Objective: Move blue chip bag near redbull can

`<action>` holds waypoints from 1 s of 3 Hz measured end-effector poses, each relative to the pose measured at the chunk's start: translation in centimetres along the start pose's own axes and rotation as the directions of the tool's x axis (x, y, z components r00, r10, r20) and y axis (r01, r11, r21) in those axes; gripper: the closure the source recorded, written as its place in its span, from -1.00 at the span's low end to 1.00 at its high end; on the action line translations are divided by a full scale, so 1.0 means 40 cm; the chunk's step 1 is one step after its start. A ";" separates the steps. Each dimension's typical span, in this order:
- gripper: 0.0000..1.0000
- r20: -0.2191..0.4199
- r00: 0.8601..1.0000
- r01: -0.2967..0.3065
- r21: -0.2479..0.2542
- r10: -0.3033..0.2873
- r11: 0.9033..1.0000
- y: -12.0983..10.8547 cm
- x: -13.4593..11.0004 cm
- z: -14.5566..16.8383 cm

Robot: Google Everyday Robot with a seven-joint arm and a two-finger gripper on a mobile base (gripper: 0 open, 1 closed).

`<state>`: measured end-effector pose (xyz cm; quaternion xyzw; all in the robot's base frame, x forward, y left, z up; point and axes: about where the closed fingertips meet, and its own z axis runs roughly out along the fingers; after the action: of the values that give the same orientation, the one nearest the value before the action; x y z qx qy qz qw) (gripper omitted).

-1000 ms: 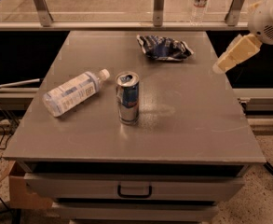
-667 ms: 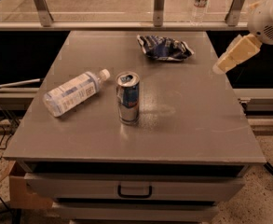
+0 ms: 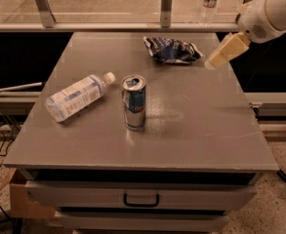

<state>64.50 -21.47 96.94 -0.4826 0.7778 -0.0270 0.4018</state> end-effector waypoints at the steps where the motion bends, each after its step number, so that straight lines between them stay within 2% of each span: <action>1: -1.00 0.057 0.998 -0.017 -0.046 0.020 0.999 -0.007 -0.039 0.096; 2: -1.00 0.115 0.992 -0.046 -0.107 0.058 0.993 0.000 -0.071 0.191; 3: -1.00 0.164 0.980 -0.081 -0.166 0.109 0.983 0.014 -0.091 0.280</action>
Offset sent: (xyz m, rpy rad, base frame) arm 0.0891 0.0790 -0.0585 0.2613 0.0707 0.1253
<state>72.15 -14.50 91.30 -0.4756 0.7620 0.0959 0.4289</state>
